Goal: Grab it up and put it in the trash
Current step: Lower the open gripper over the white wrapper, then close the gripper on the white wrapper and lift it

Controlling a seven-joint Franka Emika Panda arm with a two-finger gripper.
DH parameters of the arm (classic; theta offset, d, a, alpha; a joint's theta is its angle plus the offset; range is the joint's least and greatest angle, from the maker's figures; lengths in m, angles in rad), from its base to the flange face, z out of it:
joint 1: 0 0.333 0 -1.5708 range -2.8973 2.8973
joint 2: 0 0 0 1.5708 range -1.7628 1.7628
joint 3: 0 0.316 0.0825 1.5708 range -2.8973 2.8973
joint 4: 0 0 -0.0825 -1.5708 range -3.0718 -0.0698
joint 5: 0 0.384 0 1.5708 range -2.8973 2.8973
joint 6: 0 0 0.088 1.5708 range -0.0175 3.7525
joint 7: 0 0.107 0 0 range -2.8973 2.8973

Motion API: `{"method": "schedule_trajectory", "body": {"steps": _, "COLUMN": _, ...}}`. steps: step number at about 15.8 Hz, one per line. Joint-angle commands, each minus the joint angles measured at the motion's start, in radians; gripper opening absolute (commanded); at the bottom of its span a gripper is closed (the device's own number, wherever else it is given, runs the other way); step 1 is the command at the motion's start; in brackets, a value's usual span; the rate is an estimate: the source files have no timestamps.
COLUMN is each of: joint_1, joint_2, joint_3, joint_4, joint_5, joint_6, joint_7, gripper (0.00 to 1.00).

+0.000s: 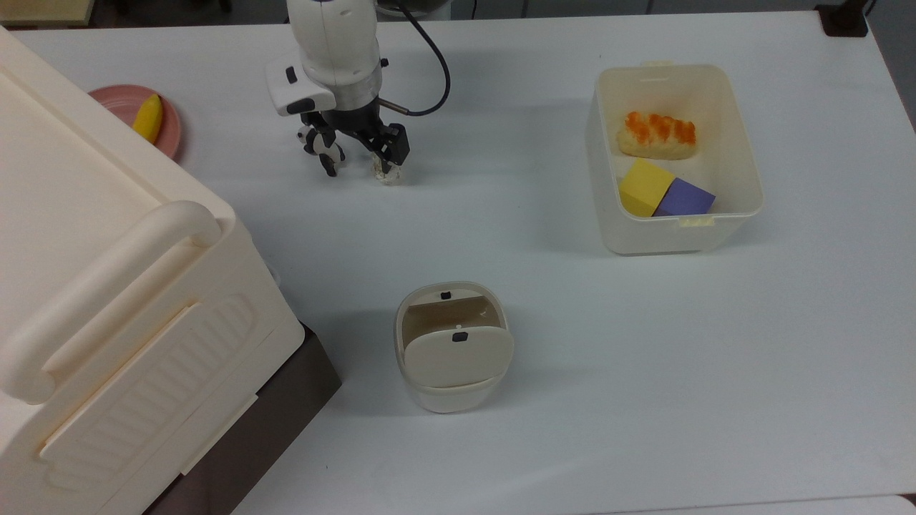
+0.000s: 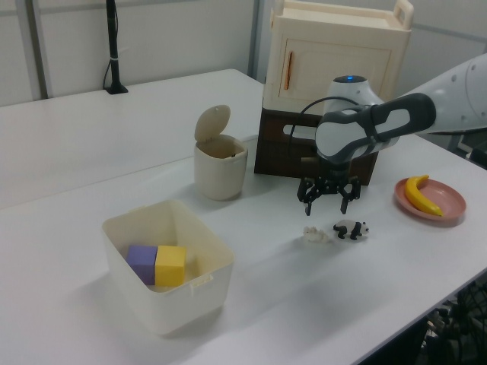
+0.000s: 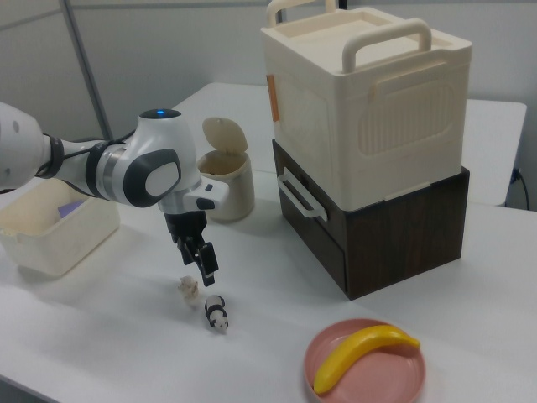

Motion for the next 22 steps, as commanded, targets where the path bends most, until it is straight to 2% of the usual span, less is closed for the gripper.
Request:
{"method": "schedule_trajectory", "body": {"steps": 1, "joint_1": 0.020, "joint_2": 0.011, "joint_3": -0.008, "joint_4": -0.017, "joint_5": -0.016, "joint_6": 0.029, "joint_7": -0.011, "gripper": 1.00}}
{"method": "schedule_trajectory", "body": {"steps": 7, "joint_1": 0.060, "joint_2": 0.017, "joint_3": -0.008, "joint_4": -0.020, "joint_5": -0.033, "joint_6": 0.041, "joint_7": -0.040, "gripper": 1.00}}
{"method": "schedule_trajectory", "body": {"steps": 15, "joint_1": 0.064, "joint_2": 0.079, "joint_3": -0.008, "joint_4": -0.014, "joint_5": -0.045, "joint_6": 0.070, "joint_7": -0.057, "gripper": 1.00}}
{"method": "schedule_trajectory", "body": {"steps": 19, "joint_1": 0.080, "joint_2": 0.099, "joint_3": -0.005, "joint_4": -0.013, "joint_5": -0.092, "joint_6": 0.081, "joint_7": -0.057, "gripper": 0.98}}
{"method": "schedule_trajectory", "body": {"steps": 22, "joint_1": 0.078, "joint_2": 0.099, "joint_3": -0.005, "joint_4": -0.013, "joint_5": -0.091, "joint_6": 0.092, "joint_7": -0.091, "gripper": 0.54}}
